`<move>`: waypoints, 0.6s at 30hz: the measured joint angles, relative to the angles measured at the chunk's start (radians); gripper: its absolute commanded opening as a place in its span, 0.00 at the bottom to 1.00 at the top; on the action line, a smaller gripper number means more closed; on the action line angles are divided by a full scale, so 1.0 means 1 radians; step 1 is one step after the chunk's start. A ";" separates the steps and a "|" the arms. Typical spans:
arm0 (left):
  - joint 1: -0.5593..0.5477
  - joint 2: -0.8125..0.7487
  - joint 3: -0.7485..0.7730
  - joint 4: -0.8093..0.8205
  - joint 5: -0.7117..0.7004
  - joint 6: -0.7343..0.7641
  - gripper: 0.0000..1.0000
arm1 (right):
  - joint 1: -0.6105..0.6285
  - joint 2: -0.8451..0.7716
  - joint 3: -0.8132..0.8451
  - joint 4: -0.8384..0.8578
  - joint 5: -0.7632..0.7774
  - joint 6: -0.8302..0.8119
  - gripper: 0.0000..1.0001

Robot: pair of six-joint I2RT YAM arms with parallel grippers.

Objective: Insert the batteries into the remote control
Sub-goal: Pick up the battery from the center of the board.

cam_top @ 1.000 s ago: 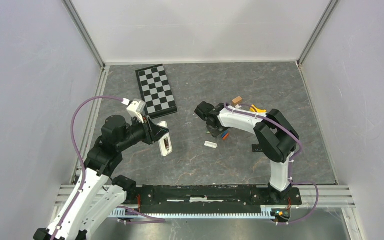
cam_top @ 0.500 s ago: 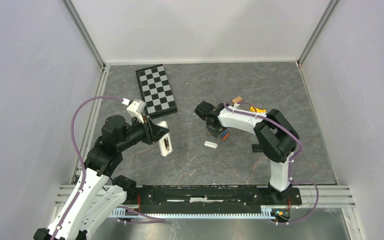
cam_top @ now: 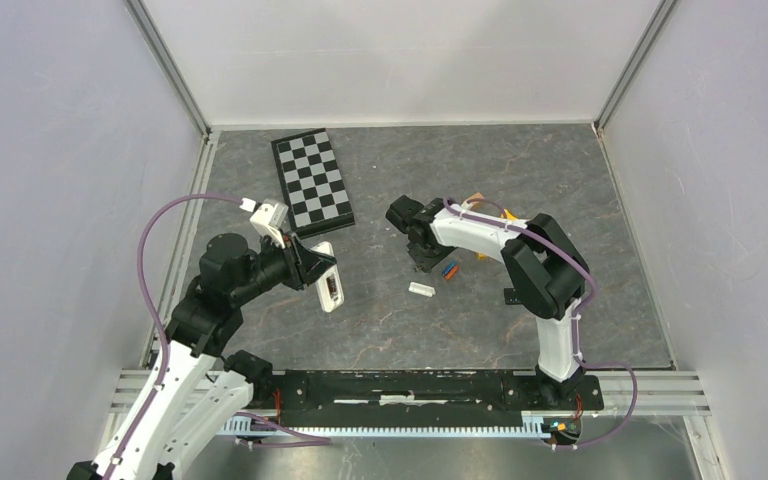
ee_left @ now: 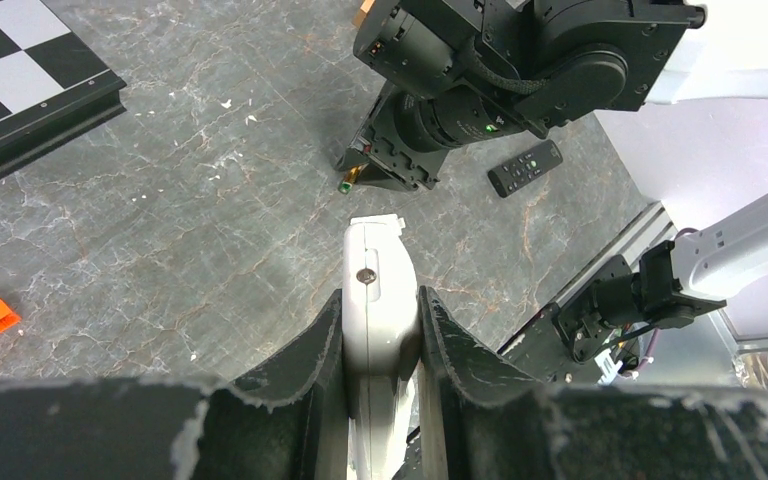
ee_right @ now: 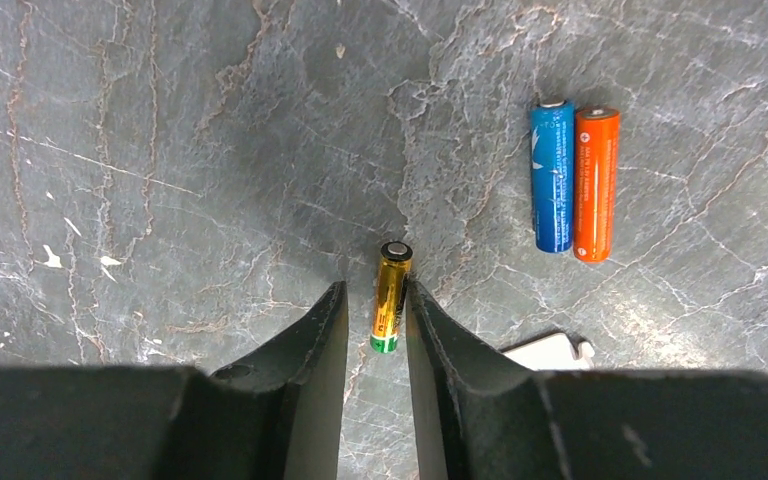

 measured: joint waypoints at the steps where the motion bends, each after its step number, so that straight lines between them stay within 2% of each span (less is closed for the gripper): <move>1: 0.000 -0.002 0.000 0.000 -0.002 0.000 0.02 | 0.000 0.002 0.002 -0.002 -0.003 -0.002 0.30; 8: 0.000 -0.004 0.000 0.000 -0.005 0.000 0.02 | -0.001 0.014 0.018 -0.030 -0.022 -0.002 0.18; 18: 0.000 -0.005 0.000 -0.001 -0.019 0.000 0.02 | -0.008 0.048 0.069 -0.087 -0.042 -0.003 0.06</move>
